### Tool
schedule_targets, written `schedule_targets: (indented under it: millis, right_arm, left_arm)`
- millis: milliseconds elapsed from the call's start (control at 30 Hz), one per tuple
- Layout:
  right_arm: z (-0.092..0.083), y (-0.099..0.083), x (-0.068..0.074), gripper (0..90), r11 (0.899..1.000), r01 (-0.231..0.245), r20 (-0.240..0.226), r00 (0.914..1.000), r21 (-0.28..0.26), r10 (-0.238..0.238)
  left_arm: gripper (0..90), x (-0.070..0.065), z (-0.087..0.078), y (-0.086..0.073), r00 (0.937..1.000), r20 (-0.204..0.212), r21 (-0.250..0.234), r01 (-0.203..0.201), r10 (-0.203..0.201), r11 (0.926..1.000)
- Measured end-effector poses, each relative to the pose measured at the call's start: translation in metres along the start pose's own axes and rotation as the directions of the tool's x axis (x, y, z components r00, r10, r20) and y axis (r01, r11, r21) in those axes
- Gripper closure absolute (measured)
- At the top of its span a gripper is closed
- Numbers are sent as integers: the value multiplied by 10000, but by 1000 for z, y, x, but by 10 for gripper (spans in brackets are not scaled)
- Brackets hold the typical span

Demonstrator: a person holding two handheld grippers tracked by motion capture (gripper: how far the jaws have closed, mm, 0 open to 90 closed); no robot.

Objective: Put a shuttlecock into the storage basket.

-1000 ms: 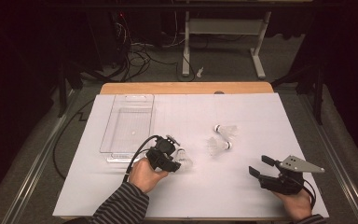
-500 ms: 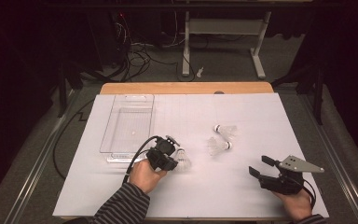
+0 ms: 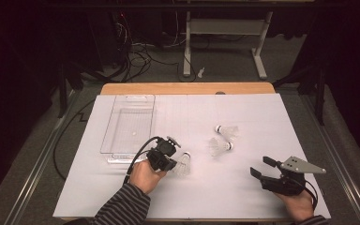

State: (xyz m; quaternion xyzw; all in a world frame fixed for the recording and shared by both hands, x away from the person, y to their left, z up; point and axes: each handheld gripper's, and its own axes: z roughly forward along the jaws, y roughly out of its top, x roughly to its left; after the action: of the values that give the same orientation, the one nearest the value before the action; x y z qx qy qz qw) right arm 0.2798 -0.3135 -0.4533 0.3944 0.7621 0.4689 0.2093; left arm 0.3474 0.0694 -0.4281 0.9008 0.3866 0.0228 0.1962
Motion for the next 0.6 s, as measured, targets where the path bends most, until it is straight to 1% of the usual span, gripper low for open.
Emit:
schedule_targets:
  millis: [100, 233, 333, 367, 567, 600]
  right_arm:
    - [0, 0, 1, 316, 10000, 13, 15, 10000, 26, -13]
    - [0, 0, 1, 316, 10000, 11, 21, 10000, 16, -11]
    - [0, 0, 1, 315, 10000, 22, 3, 10000, -1, -22]
    - [0, 0, 1, 314, 10000, -28, -35, 10000, -81, 28]
    - [0, 1, 1, 313, 9999, -40, -54, 10000, -117, 39]
    - [0, 1, 1, 314, 9999, -27, -64, 10000, -112, 26]
  left_arm:
    - [896, 0, -2, -1, 9999, 45, -42, -96, 96, 9999]
    - [896, 0, -4, -2, 9999, 88, -188, -95, 97, 9998]
    - [897, 1, -7, -3, 9998, 171, -263, -72, 77, 9996]
    - [898, 1, -7, -3, 9996, 276, -299, -99, 107, 9995]
    - [898, -1, -10, -4, 9992, 363, -427, -142, 158, 9990]
    - [897, -1, -12, -5, 9988, 463, -469, -118, 140, 9988]
